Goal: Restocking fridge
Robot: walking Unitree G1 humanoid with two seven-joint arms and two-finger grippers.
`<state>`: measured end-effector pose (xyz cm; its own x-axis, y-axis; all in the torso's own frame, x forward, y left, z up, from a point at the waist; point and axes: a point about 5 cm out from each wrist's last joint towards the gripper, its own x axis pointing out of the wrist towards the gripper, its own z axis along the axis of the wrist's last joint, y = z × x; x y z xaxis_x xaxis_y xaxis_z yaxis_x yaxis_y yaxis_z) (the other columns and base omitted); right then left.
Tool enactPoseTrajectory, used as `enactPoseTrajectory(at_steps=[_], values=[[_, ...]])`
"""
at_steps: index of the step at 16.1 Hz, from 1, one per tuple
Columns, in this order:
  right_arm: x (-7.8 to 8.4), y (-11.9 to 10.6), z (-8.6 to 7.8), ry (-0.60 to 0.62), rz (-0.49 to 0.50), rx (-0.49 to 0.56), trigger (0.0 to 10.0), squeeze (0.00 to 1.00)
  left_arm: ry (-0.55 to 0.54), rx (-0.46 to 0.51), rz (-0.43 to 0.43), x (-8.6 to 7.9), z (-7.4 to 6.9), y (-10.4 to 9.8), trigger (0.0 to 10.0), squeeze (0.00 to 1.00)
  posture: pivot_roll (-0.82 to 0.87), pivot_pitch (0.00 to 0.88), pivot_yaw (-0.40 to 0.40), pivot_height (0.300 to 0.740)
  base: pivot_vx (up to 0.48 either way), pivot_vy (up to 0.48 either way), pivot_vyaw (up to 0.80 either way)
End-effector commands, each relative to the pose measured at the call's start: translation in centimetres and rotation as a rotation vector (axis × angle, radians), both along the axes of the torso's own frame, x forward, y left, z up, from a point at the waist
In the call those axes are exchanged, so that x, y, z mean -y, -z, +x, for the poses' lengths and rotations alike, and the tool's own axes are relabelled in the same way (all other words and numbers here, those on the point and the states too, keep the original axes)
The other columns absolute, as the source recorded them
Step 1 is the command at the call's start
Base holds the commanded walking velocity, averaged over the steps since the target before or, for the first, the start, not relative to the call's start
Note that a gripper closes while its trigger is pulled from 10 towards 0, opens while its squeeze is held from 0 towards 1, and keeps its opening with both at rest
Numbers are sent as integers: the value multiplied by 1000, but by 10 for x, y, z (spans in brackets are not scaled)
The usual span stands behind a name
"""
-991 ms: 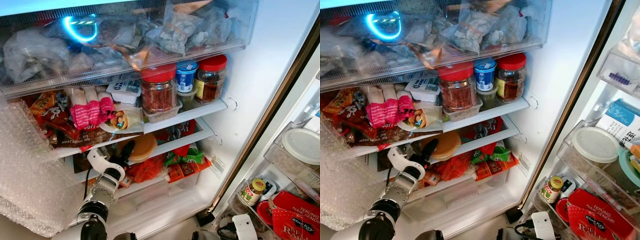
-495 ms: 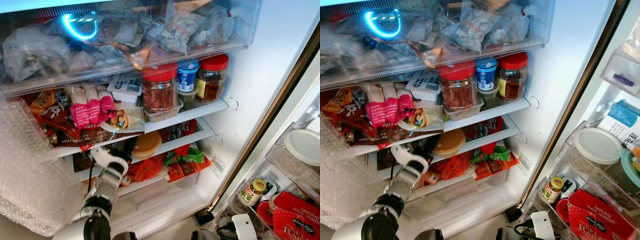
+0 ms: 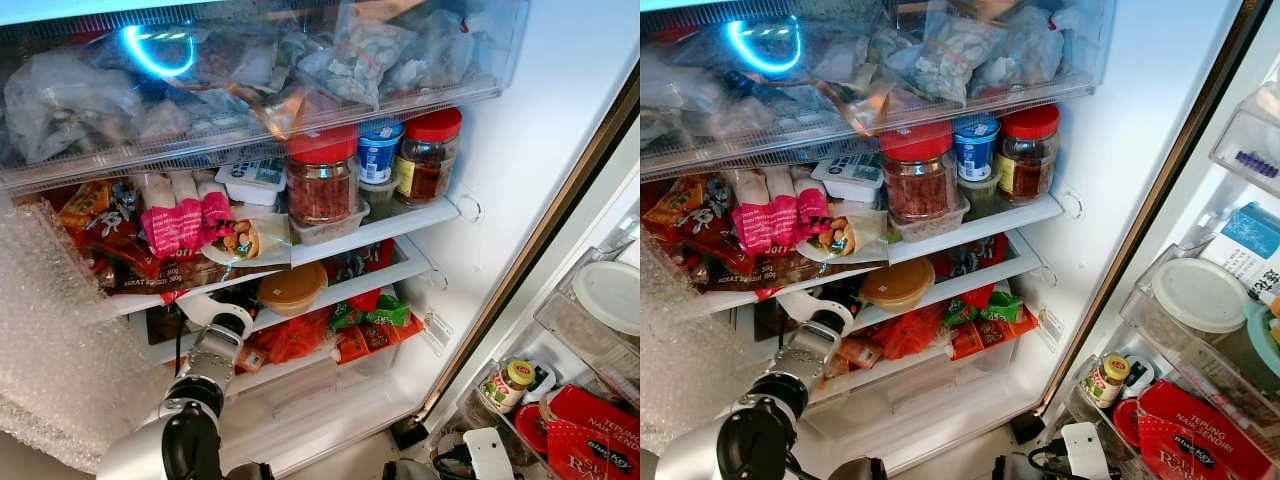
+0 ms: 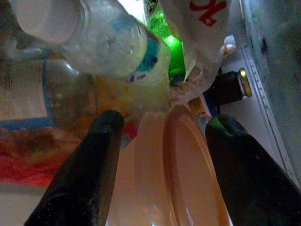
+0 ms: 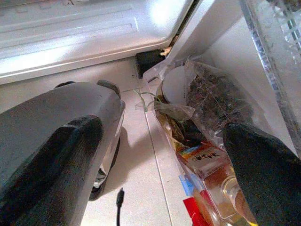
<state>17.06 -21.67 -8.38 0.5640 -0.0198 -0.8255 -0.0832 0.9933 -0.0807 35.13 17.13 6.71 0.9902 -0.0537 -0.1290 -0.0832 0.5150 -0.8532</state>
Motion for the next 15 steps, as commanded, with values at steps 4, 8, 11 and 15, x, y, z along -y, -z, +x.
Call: enactPoseTrajectory(at_steps=[4,8,11,15], values=[[-6,0,2,-6,12,-1,10000,0,32,20,26,-9,-12,11,10000,0,-81,0,0,645,0,0,0],[-5,0,2,-9,9,3,10000,0,57,54,53,-15,-26,18,10000,0,-70,0,-3,645,0,0,0],[-5,0,3,-15,5,2,10000,0,74,78,52,-16,-35,19,10000,0,-65,0,-5,645,0,0,0],[-5,0,3,-18,4,2,10000,0,106,88,53,-19,-51,19,10000,0,-57,0,-4,645,0,0,0]])
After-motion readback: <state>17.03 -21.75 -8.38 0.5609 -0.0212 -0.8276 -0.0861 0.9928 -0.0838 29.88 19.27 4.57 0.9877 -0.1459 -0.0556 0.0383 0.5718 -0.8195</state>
